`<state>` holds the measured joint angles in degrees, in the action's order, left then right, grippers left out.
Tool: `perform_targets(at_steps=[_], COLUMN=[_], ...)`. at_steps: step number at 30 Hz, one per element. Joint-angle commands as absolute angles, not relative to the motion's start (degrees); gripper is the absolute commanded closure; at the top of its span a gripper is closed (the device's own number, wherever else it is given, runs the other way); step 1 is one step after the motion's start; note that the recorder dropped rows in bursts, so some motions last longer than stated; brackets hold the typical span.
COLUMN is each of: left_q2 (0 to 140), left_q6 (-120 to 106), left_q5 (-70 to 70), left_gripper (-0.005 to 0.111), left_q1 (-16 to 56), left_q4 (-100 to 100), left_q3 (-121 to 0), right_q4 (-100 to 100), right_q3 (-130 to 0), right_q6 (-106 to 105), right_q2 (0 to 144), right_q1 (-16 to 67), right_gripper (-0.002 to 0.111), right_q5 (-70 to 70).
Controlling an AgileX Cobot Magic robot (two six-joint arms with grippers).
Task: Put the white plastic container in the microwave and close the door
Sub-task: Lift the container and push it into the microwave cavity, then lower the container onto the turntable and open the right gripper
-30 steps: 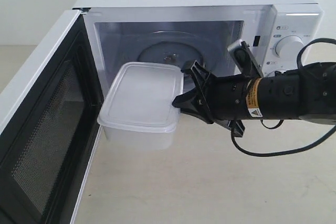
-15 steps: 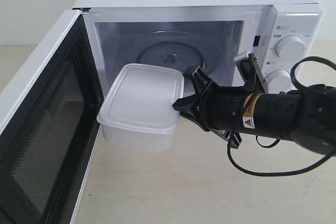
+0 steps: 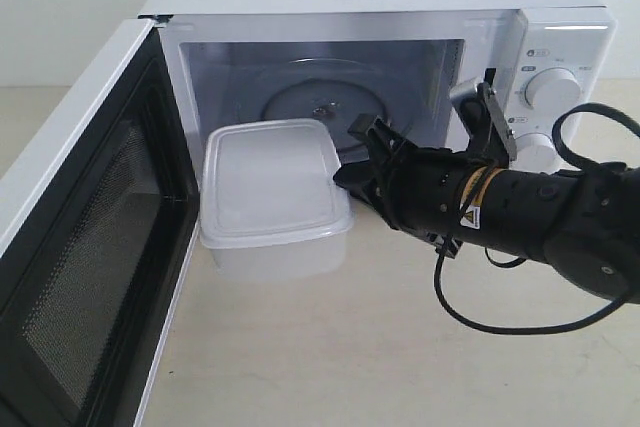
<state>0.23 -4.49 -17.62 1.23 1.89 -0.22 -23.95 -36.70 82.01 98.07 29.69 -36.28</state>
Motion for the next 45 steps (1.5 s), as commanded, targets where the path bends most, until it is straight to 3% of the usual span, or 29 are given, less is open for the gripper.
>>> perform_targets(at_steps=[1, 18, 28, 38, 45], left_q2=[0.00, 0.00, 0.00, 0.00, 0.00], left_q6=[-4.56, -4.56, -4.56, -4.56, -4.56], left_q5=[-17.56, -17.56, -17.56, -17.56, -17.56], left_gripper=[0.102, 0.102, 0.102, 0.102, 0.102], left_q1=[0.98, 0.98, 0.98, 0.98, 0.98], left_q4=[2.13, 2.13, 2.13, 2.13, 2.13], left_q3=[0.00, 0.00, 0.00, 0.00, 0.00], right_q4=[-23.53, -18.78, -4.81, 27.36, 31.50], right_q3=[-36.65, -36.65, -36.65, -36.73, -39.41], right_q6=[80.74, 77.75, 76.11, 57.22, 56.50], right_q2=[97.31, 97.31, 97.31, 97.31, 98.35], right_q1=[29.85, 29.85, 30.37, 37.87, 38.66], right_gripper=[0.108, 0.108, 0.108, 0.108, 0.108], right_q5=[-37.45, -41.39, -40.75, -41.78, -41.75])
